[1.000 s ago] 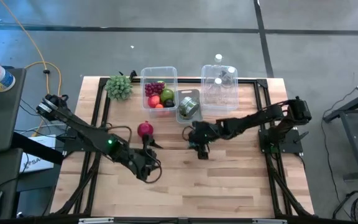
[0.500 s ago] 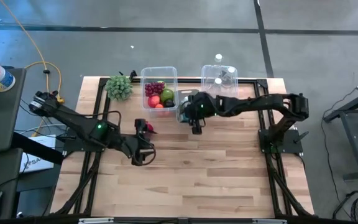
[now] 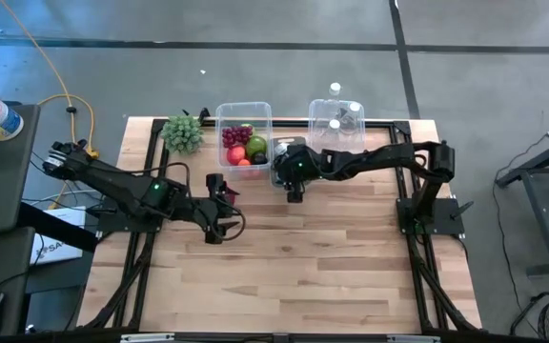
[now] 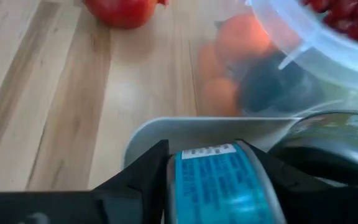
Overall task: Pick & Place Food Item
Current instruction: Put the yellow blue tuna can into the gray bin, then put the pomegranate into the left transparent bin
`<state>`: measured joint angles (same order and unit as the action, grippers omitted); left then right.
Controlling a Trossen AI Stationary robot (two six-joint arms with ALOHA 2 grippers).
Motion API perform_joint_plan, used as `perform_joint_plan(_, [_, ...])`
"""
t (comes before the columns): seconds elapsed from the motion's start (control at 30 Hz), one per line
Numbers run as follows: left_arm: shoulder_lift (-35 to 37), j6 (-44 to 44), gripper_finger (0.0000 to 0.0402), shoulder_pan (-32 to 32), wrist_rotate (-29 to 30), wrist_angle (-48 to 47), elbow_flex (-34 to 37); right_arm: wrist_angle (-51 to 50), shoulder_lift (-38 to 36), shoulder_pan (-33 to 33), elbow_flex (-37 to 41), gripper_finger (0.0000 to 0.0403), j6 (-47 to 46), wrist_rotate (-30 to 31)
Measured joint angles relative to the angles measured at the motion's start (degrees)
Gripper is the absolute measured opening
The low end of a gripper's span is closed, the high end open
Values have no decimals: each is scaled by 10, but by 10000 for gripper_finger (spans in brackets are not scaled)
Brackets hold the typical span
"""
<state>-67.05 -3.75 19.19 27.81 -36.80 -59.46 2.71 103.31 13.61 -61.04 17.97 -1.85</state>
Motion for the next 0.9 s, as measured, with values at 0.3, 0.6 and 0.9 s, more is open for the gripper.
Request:
perform_joint_plan(0.3, [0,-1,369,-5,0,0,0,0,0,-14,-1,257,0,32])
perform_joint_plan(0.6, [0,-6,369,-4,0,-6,0,25,-50,-54,-10,344,33,192])
perform_joint_plan(0.9, [0,-61,369,-3,-24,-84,0,22,-149,-161,-11,353,17,218])
